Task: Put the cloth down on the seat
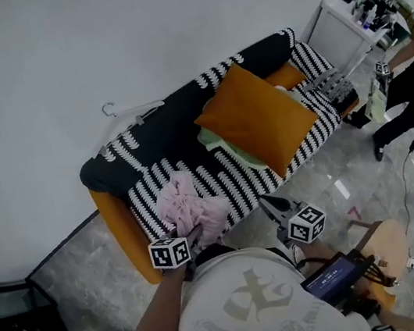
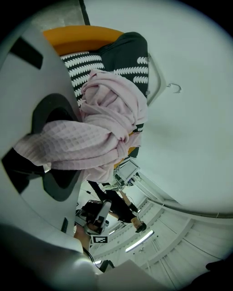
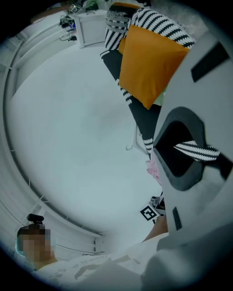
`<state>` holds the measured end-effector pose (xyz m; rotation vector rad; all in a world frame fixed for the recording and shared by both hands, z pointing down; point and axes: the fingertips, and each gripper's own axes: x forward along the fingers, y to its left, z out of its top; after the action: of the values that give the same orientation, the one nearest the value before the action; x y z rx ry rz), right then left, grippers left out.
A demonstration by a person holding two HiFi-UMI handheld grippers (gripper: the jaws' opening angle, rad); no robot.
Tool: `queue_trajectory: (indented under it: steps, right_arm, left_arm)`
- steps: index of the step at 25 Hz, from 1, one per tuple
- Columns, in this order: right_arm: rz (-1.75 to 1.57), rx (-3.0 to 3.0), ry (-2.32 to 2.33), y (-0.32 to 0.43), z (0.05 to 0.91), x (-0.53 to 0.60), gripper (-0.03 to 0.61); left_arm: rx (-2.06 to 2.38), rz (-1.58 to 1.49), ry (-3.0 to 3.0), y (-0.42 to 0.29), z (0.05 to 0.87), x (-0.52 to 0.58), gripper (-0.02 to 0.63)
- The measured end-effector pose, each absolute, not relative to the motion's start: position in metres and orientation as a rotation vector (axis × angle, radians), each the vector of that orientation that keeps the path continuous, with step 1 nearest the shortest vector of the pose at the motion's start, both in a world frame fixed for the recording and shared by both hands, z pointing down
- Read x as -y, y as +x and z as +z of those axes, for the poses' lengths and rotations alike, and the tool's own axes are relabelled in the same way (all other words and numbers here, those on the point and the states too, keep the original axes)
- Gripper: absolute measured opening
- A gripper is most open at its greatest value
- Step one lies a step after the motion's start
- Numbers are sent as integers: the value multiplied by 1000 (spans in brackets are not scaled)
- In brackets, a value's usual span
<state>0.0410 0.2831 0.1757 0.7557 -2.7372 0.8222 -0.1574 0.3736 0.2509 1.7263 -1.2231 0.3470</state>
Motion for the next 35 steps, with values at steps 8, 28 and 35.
queue_trajectory:
  steps: [8, 28, 35]
  right_arm:
    - [780, 2695, 845, 24, 176, -254, 15]
    - [780, 2631, 790, 2, 191, -247, 15]
    - [826, 2629, 755, 0, 205, -220, 15]
  left_arm:
    - [1169, 363, 1754, -186, 265, -346, 190]
    - [1147, 396, 1681, -197, 293, -345, 192]
    - [1132, 420, 1652, -191, 295, -325, 192]
